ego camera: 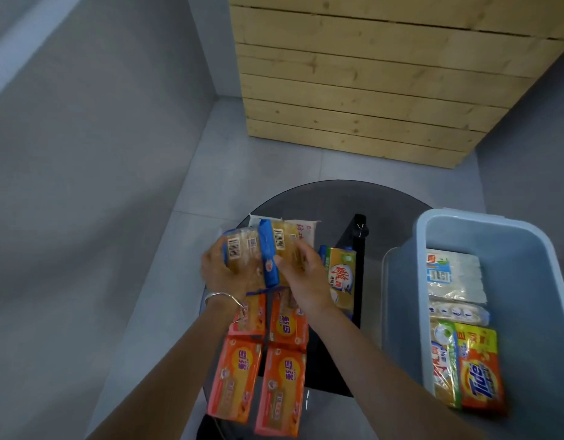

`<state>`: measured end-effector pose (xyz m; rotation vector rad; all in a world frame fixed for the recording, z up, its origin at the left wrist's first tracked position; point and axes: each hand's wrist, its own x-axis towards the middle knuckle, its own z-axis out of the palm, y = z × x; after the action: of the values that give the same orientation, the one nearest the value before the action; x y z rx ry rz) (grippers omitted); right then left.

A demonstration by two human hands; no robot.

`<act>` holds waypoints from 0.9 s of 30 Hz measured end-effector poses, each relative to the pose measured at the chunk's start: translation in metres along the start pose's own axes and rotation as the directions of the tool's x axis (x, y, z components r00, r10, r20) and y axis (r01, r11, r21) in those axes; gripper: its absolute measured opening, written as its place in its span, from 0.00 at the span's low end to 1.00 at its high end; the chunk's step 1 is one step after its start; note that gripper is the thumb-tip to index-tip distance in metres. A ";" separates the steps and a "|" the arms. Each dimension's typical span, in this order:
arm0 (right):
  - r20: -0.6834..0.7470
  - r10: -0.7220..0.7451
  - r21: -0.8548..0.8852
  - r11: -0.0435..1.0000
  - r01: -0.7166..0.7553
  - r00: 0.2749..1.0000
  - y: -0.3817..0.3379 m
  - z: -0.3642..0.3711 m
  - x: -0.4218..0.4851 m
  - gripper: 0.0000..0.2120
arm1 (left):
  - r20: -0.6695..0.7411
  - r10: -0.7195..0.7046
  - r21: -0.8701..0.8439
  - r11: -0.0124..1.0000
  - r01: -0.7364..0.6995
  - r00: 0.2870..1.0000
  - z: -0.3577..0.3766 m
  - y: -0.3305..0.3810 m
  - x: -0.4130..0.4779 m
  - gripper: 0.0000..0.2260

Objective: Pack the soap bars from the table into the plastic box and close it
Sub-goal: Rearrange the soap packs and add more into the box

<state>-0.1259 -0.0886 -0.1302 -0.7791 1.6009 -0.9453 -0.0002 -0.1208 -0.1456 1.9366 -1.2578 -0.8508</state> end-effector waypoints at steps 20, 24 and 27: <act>0.240 0.109 0.302 0.936 -0.181 0.965 -0.012 -0.025 -0.008 0.24 | 0.354 -0.088 -0.305 0.930 0.204 0.931 -0.024 0.003 0.000 0.04; 0.366 0.038 0.461 0.861 -0.216 0.930 -0.032 -0.054 -0.028 0.28 | 0.416 -0.071 -0.405 0.878 0.255 0.907 -0.025 0.031 -0.009 0.06; 0.332 0.036 0.443 0.876 -0.190 0.943 -0.048 -0.070 -0.044 0.27 | 0.532 -0.015 -0.379 0.890 0.254 0.847 -0.018 0.064 -0.021 0.09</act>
<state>-0.1836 -0.0605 -0.0594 -0.4571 1.0628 -1.0121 -0.0242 -0.1177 -0.0797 1.4840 -1.0841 -1.6636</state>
